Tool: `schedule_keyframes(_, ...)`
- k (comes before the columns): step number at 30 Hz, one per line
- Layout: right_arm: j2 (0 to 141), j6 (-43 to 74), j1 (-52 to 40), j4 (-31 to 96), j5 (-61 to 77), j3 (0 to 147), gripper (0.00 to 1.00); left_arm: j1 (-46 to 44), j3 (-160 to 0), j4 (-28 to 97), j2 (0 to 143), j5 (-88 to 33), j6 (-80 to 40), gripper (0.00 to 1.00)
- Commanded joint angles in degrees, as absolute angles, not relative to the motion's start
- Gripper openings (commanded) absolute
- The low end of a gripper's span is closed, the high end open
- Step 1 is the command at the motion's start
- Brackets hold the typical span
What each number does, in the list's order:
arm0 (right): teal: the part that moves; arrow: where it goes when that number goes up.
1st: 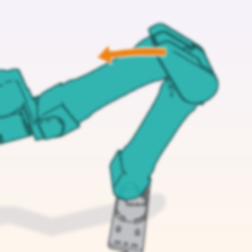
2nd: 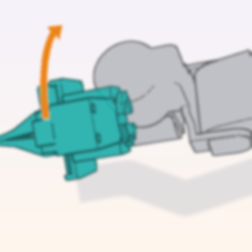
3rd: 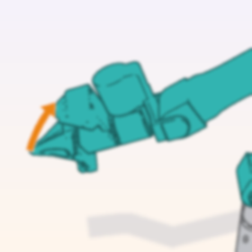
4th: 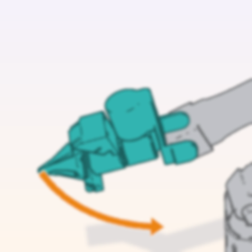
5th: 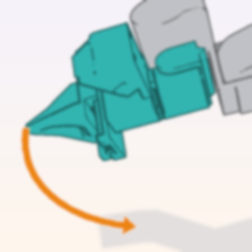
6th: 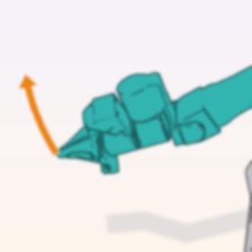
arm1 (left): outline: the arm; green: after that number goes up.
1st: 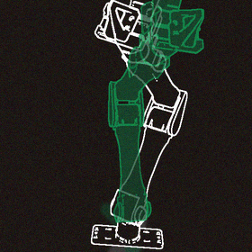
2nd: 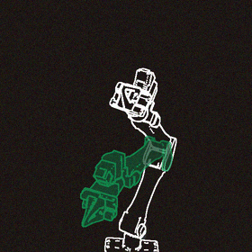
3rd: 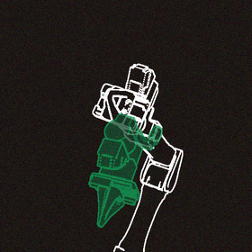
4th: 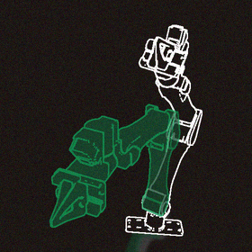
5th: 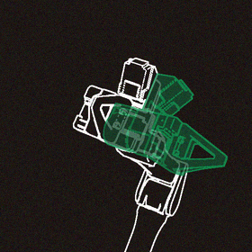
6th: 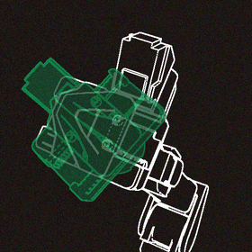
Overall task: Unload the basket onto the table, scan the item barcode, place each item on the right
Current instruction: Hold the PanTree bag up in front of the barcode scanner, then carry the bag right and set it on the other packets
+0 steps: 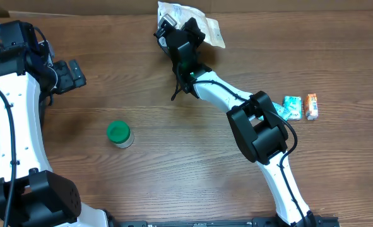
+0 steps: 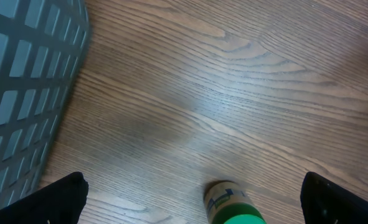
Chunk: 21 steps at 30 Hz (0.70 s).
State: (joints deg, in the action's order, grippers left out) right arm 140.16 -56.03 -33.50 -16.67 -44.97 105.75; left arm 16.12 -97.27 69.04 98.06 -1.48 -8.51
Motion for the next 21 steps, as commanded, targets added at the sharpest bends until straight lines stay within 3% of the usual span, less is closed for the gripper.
schedule_keyframes(1,140.5,-56.0,-34.3,-17.0,-45.3,106.8,0.04,15.7,-97.6,69.0,98.5,-1.9,-7.2,1.0)
schedule_keyframes(10,136.9,-53.8,-34.6,-16.8,-47.1,106.8,0.04,15.7,-97.6,69.0,98.5,-1.9,-7.2,1.0)
schedule_keyframes(21,115.6,-24.8,-34.5,7.4,-45.4,106.8,0.04,15.7,-97.6,69.0,98.5,-1.9,-7.2,1.0)
